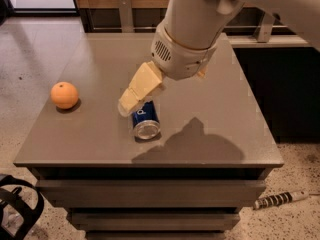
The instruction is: Place pepsi can upright
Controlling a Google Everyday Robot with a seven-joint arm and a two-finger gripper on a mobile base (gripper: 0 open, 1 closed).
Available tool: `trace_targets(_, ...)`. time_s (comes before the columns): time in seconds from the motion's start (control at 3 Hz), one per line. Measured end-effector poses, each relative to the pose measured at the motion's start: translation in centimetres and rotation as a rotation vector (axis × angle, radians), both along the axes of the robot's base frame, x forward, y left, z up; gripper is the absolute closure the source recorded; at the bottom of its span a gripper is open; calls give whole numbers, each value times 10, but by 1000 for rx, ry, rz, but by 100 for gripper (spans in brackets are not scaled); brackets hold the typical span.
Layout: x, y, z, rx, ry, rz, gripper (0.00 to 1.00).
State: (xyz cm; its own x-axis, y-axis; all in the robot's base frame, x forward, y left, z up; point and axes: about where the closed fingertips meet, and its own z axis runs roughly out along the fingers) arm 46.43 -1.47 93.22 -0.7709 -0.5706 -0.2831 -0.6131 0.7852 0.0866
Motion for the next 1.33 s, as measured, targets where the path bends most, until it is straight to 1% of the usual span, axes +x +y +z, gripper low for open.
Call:
trace_targets(0.33,7,11,-10,-30,9,-80,0)
trace_targets(0.67,25,8,-23,-69,25,-162,0)
trace_targets(1.0,42,6,-41,-92,48,-219,0)
trace_targets(1.33,53,5,-57,-105,69,-258,0)
